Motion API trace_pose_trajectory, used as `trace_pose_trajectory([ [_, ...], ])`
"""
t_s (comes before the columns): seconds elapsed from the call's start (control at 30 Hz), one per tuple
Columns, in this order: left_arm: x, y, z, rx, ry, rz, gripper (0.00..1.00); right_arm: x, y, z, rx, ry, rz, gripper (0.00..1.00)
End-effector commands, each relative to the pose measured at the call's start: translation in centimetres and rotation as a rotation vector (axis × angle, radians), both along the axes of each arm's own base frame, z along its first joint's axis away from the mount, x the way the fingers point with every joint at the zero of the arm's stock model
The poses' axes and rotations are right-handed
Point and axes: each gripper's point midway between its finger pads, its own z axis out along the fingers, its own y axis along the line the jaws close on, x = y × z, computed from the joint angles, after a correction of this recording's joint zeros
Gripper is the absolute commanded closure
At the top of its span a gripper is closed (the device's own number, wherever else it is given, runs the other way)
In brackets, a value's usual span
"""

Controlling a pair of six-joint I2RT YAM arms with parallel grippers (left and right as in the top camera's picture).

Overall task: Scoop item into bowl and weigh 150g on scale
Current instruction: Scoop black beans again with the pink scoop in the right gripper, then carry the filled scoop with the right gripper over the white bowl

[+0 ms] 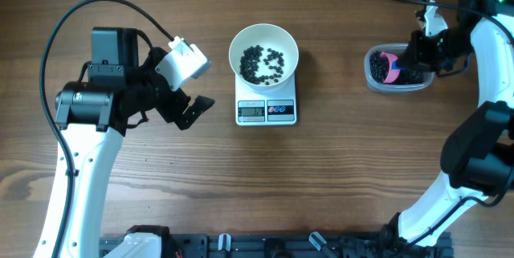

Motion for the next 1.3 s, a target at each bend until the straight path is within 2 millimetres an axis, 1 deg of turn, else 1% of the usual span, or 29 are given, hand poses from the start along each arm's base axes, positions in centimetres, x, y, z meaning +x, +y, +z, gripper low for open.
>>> trace_pose_trajectory([
  [0.0,0.0,0.0,-0.5,-0.005,0.016,0.004,0.00,0.2,0.0,0.0,0.099,-0.014,-0.003,0.96],
  [0.17,0.0,0.0,-0.5,-0.006,0.016,0.004,0.00,-0.3,-2.5,0.1,0.104,-0.015,-0.068,0.96],
  [0.23,0.0,0.0,-0.5,-0.005,0.016,0.004,0.00,-0.5,-4.0,0.1,0.113,-0.021,-0.110,0.96],
  [0.3,0.0,0.0,-0.5,-0.005,0.016,0.004,0.00,-0.7,-5.3,0.5,0.146,-0.039,-0.153,0.96],
  [0.37,0.0,0.0,-0.5,-0.005,0.016,0.004,0.00,-0.8,-5.8,1.1,0.206,-0.073,-0.168,0.96],
  [0.47,0.0,0.0,-0.5,-0.005,0.016,0.004,0.00,-1.1,-5.4,2.6,0.327,-0.133,-0.147,0.96],
  [0.6,0.0,0.0,-0.5,-0.006,0.016,0.004,0.00,-1.3,-3.7,4.0,0.425,-0.179,-0.088,0.96],
  [0.77,0.0,0.0,-0.5,-0.005,0.016,0.004,0.00,-0.9,-2.4,5.9,0.536,-0.240,-0.079,0.96],
  [0.83,0.0,0.0,-0.5,-0.005,0.016,0.004,0.00,-0.8,-1.2,7.0,0.590,-0.274,-0.044,0.96],
  [0.9,0.0,0.0,-0.5,-0.005,0.016,0.004,0.00,-0.8,0.4,7.2,0.604,-0.266,-0.002,0.95],
  [1.0,0.0,0.0,-0.5,-0.005,0.016,0.004,0.00,-0.4,4.0,7.7,0.638,-0.274,0.098,0.95],
  [1.13,0.0,0.0,-0.5,-0.005,0.016,0.004,0.00,0.4,9.5,8.8,0.709,-0.314,0.231,0.95],
  [1.2,0.0,0.0,-0.5,-0.005,0.016,0.004,0.00,0.7,12.1,9.0,0.721,-0.330,0.299,0.95],
  [1.27,0.0,0.0,-0.5,-0.005,0.016,0.004,0.00,1.0,14.2,9.0,0.719,-0.344,0.354,0.95],
])
